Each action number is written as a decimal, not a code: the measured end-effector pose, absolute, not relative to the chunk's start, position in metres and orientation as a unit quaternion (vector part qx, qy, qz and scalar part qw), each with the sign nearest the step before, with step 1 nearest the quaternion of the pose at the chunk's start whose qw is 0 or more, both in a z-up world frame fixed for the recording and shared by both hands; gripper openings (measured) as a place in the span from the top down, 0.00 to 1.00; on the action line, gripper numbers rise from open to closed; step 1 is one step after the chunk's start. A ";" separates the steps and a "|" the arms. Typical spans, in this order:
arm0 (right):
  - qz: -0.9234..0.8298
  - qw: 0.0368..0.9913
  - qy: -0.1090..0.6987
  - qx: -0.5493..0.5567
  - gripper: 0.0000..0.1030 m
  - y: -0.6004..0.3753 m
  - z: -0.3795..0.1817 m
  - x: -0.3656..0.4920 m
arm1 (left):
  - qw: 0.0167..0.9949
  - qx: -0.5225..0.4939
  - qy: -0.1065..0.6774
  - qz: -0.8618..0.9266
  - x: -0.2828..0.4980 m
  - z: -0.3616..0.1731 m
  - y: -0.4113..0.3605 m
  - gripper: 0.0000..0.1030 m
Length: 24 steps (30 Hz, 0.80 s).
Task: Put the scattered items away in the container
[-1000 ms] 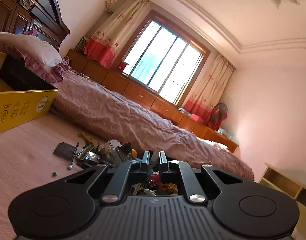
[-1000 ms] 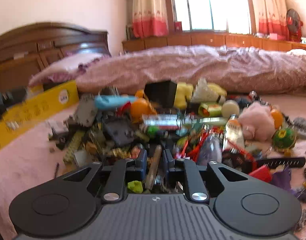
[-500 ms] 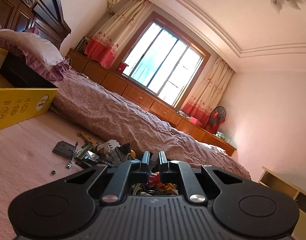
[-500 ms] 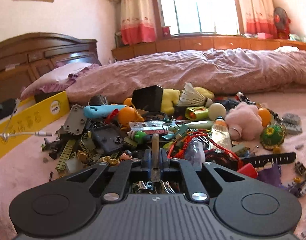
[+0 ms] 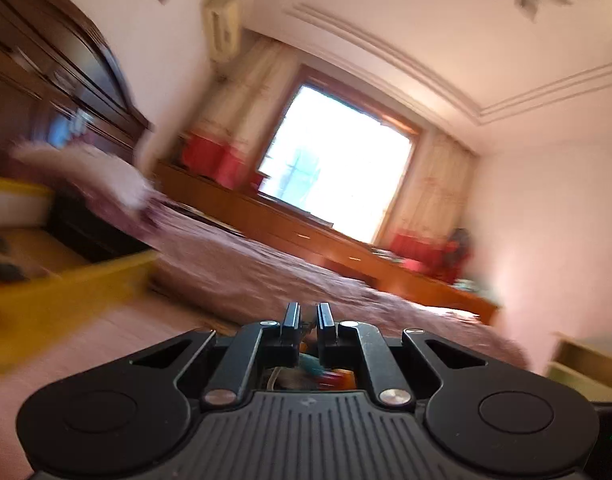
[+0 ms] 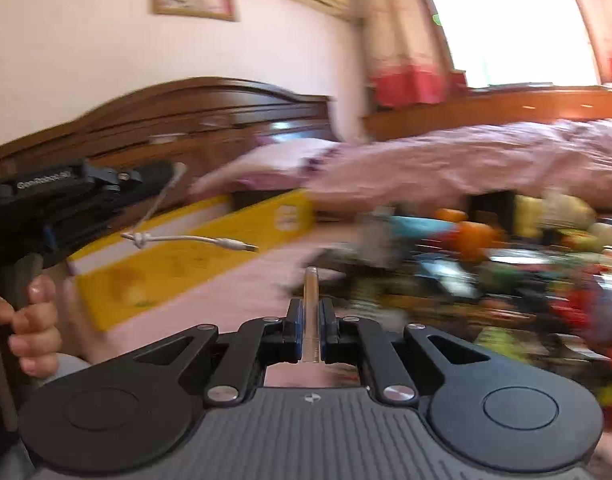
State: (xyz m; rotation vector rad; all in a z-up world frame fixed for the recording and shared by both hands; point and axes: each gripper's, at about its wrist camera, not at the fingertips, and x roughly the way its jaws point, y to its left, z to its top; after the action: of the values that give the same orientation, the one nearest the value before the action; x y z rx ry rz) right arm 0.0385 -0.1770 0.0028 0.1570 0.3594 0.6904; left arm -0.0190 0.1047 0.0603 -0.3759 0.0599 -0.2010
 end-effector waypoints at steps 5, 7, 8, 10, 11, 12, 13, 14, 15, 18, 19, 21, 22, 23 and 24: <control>0.414 0.896 0.121 0.105 0.91 -0.113 0.048 0.041 | 0.975 -0.222 -0.005 -0.005 -0.065 0.099 0.168 0.92; 0.449 0.883 0.086 0.106 0.91 -0.079 0.078 0.052 | 0.979 -0.195 -0.038 0.038 -0.079 0.126 0.189 0.92; 0.456 0.881 0.071 0.105 0.91 -0.060 0.093 0.060 | 0.982 -0.176 -0.047 0.052 -0.080 0.140 0.200 0.92; 0.446 0.887 0.060 0.104 0.87 -0.011 0.120 0.090 | 0.985 -0.162 -0.041 0.035 -0.066 0.166 0.233 0.92; 0.438 0.891 0.067 0.101 0.65 0.014 0.129 0.108 | 0.987 -0.163 -0.015 0.001 -0.047 0.179 0.256 0.84; 0.426 0.896 0.088 0.091 0.43 0.046 0.135 0.133 | 0.985 -0.170 0.011 -0.020 -0.025 0.186 0.280 0.72; 0.413 0.901 0.105 0.077 0.12 0.066 0.136 0.149 | 0.983 -0.177 0.041 -0.013 -0.002 0.188 0.304 0.28; 0.394 0.909 0.117 0.066 0.19 0.079 0.134 0.160 | 0.978 -0.182 0.087 0.046 0.020 0.188 0.326 0.03; 0.367 0.918 0.131 0.071 0.23 0.083 0.129 0.166 | 0.967 -0.191 0.119 0.119 0.029 0.187 0.337 0.08; 0.381 0.907 0.125 0.131 0.02 0.042 0.100 0.152 | 0.963 -0.215 0.130 0.094 0.011 0.168 0.345 0.23; 0.381 0.907 0.119 0.134 0.00 0.025 0.088 0.143 | 0.969 -0.220 0.110 0.036 -0.002 0.155 0.342 0.17; 0.353 0.920 0.122 0.119 0.00 -0.015 0.053 0.115 | 0.966 -0.239 0.090 -0.031 -0.029 0.123 0.326 0.14; 0.332 0.928 0.128 0.114 0.00 -0.034 0.038 0.104 | 0.963 -0.247 0.094 -0.047 -0.039 0.107 0.316 0.13; 0.311 0.934 0.135 0.112 0.00 -0.055 0.023 0.092 | 0.960 -0.257 0.099 -0.056 -0.048 0.092 0.303 0.12; 0.290 0.938 0.149 0.112 0.00 -0.077 0.007 0.080 | 0.955 -0.269 0.105 -0.059 -0.057 0.078 0.288 0.11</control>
State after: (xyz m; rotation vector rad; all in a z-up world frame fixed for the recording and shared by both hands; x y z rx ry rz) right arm 0.0804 -0.0771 0.0073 0.2295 0.3048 0.5931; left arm -0.0568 0.2882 0.0776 -0.5465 0.2137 -0.1203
